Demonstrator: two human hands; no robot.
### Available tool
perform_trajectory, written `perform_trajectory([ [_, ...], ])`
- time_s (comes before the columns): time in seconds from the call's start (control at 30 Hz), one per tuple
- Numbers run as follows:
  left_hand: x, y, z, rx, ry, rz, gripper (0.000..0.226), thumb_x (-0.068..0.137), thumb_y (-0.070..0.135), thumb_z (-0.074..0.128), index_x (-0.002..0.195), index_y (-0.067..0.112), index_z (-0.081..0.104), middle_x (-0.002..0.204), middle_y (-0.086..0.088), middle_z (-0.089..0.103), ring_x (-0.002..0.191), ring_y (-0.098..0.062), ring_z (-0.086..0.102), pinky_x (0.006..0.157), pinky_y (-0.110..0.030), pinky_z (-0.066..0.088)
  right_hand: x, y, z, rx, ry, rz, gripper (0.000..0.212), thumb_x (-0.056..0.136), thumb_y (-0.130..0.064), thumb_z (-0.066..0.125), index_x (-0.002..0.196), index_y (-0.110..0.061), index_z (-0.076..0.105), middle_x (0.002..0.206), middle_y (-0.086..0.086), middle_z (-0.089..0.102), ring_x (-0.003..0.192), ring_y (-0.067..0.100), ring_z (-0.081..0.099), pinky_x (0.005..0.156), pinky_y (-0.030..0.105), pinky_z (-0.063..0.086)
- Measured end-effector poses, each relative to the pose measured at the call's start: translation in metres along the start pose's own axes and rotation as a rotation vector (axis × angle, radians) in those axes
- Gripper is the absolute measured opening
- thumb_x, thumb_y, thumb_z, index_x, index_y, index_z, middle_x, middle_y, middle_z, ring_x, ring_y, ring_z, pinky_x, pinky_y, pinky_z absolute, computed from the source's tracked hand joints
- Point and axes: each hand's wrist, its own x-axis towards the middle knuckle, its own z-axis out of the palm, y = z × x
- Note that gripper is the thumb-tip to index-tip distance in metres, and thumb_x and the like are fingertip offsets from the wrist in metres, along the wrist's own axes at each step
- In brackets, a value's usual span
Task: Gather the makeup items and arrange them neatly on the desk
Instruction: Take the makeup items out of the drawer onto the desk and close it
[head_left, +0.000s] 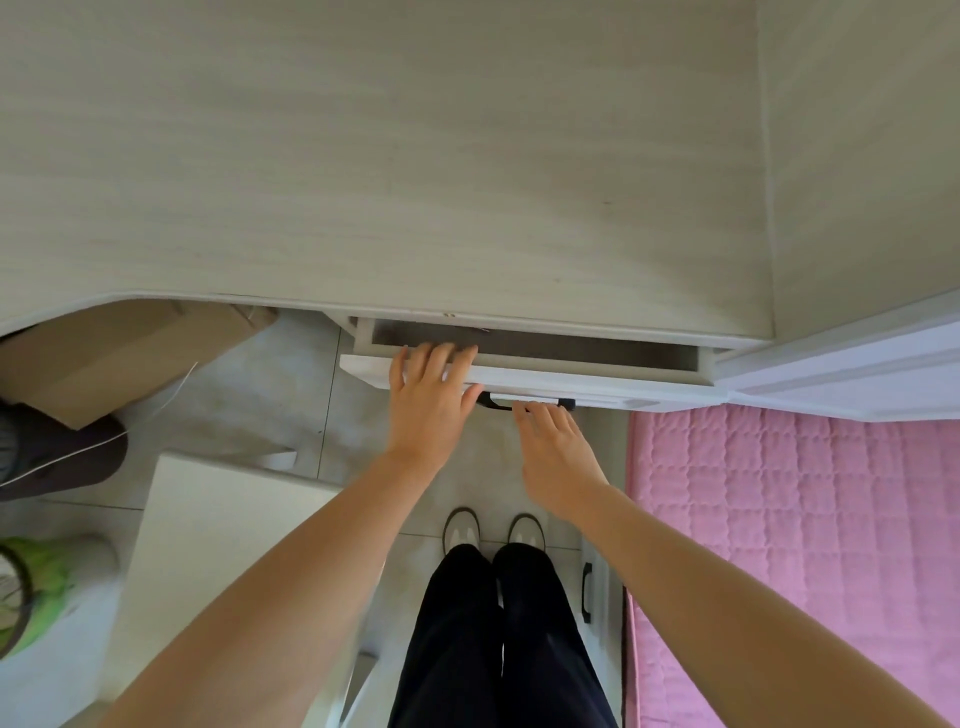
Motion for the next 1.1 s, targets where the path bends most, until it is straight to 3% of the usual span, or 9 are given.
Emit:
perform_trajectory([
  [0.17, -0.020, 0.003, -0.005, -0.015, -0.012, 0.002, 0.037, 0.088, 0.037, 0.058, 0.119, 0.019, 0.060, 0.111, -0.002, 0.060, 0.105, -0.023, 0.045, 0.098, -0.042, 0.034, -0.017, -0.007, 0.009, 0.085, 0.048, 0.003, 0.063, 0.075, 0.001, 0.061, 0.135, 0.004, 0.045, 0.126, 0.019, 0.055, 0.118, 0.036, 0.052, 0.105, 0.043, 0.042],
  [0.27, -0.031, 0.005, -0.009, -0.028, -0.026, -0.008, 0.037, 0.089, 0.038, 0.055, 0.120, 0.019, 0.060, 0.112, -0.002, 0.060, 0.105, -0.024, 0.047, 0.099, -0.042, 0.033, -0.033, -0.010, 0.007, 0.171, 0.171, -0.014, 0.059, 0.063, 0.009, 0.066, 0.121, 0.003, 0.058, 0.114, 0.016, 0.062, 0.105, 0.033, 0.062, 0.088, 0.039, 0.055],
  [0.37, -0.039, 0.007, -0.012, -0.039, -0.054, -0.019, 0.037, 0.089, 0.038, 0.056, 0.120, 0.019, 0.060, 0.112, -0.001, 0.060, 0.105, -0.025, 0.050, 0.099, -0.042, 0.033, -0.052, -0.011, -0.002, 0.180, 0.282, -0.054, 0.057, 0.060, 0.009, 0.066, 0.115, -0.003, 0.063, 0.111, 0.009, 0.063, 0.099, 0.028, 0.062, 0.075, 0.035, 0.056],
  [0.57, -0.051, 0.007, -0.018, -0.052, -0.133, -0.005, 0.037, 0.084, 0.034, 0.067, 0.116, 0.017, 0.060, 0.111, -0.004, 0.059, 0.103, -0.028, 0.052, 0.095, -0.042, 0.040, -0.062, 0.009, -0.023, 0.055, 0.425, 0.060, 0.049, 0.073, 0.001, 0.062, 0.121, -0.009, 0.060, 0.118, 0.008, 0.059, 0.101, 0.031, 0.057, 0.077, 0.041, 0.052],
  [0.73, -0.063, 0.010, -0.025, -0.051, -0.163, 0.009, 0.037, 0.085, 0.036, 0.062, 0.115, 0.015, 0.060, 0.110, -0.006, 0.060, 0.101, -0.029, 0.054, 0.093, -0.041, 0.044, -0.057, 0.030, -0.017, -0.059, 0.327, 0.094, 0.055, 0.079, -0.018, 0.069, 0.131, -0.012, 0.052, 0.126, 0.009, 0.056, 0.115, 0.034, 0.053, 0.100, 0.056, 0.040],
  [0.93, -0.082, 0.015, -0.033, -0.046, -0.183, -0.005, 0.037, 0.084, 0.035, 0.067, 0.115, 0.016, 0.061, 0.109, -0.005, 0.061, 0.099, -0.027, 0.056, 0.089, -0.040, 0.047, -0.072, 0.034, -0.003, -0.100, 0.305, 0.108, 0.055, 0.068, -0.025, 0.082, 0.118, -0.012, 0.062, 0.099, 0.006, 0.067, 0.090, 0.032, 0.065, 0.085, 0.059, 0.050],
  [1.1, -0.100, 0.019, -0.040, -0.046, -0.210, -0.011, 0.038, 0.080, 0.032, 0.072, 0.114, 0.016, 0.063, 0.108, -0.004, 0.062, 0.098, -0.027, 0.057, 0.088, -0.040, 0.047, -0.088, 0.032, 0.007, -0.103, 0.356, 0.070, 0.054, 0.067, -0.024, 0.083, 0.116, -0.013, 0.064, 0.097, 0.005, 0.067, 0.085, 0.030, 0.065, 0.082, 0.053, 0.052],
])
